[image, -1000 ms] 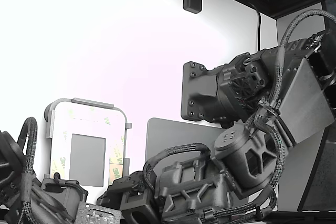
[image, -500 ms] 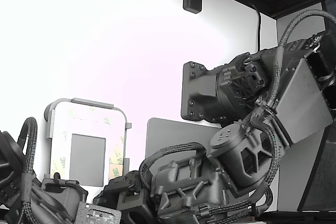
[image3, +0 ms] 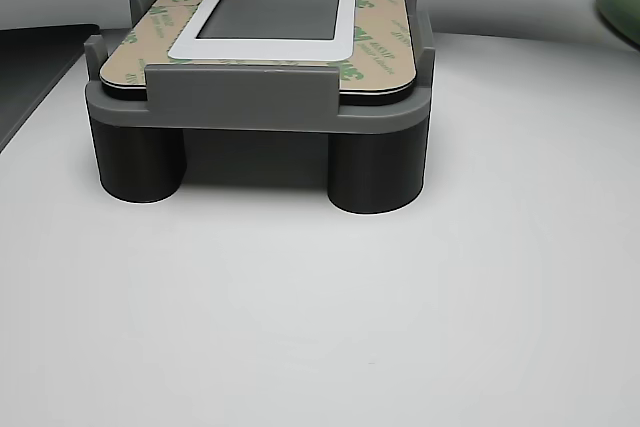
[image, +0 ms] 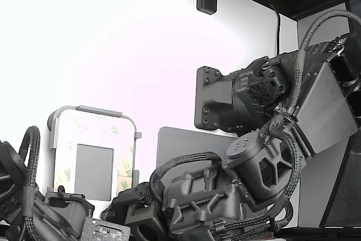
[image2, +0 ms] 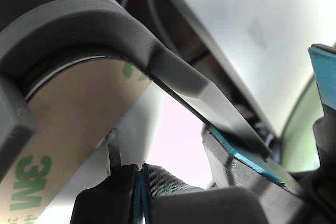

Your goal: Peel off protective film from adhesive tape.

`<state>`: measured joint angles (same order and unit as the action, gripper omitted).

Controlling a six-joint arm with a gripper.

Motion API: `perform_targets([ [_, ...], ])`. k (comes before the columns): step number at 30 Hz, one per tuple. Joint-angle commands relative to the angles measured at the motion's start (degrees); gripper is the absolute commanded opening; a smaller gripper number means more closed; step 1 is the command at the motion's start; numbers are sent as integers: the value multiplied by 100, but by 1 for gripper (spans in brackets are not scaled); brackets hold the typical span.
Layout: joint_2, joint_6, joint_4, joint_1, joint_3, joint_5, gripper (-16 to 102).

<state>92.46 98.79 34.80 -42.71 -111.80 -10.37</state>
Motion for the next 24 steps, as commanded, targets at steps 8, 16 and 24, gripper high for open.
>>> perform_targets([
  [8, 167, -53, 79, 18, 193, -9, -11],
  [16, 167, -79, 246, 18, 334, 0, -11],
  [24, 149, -62, 255, 18, 360, 9, -11],
])
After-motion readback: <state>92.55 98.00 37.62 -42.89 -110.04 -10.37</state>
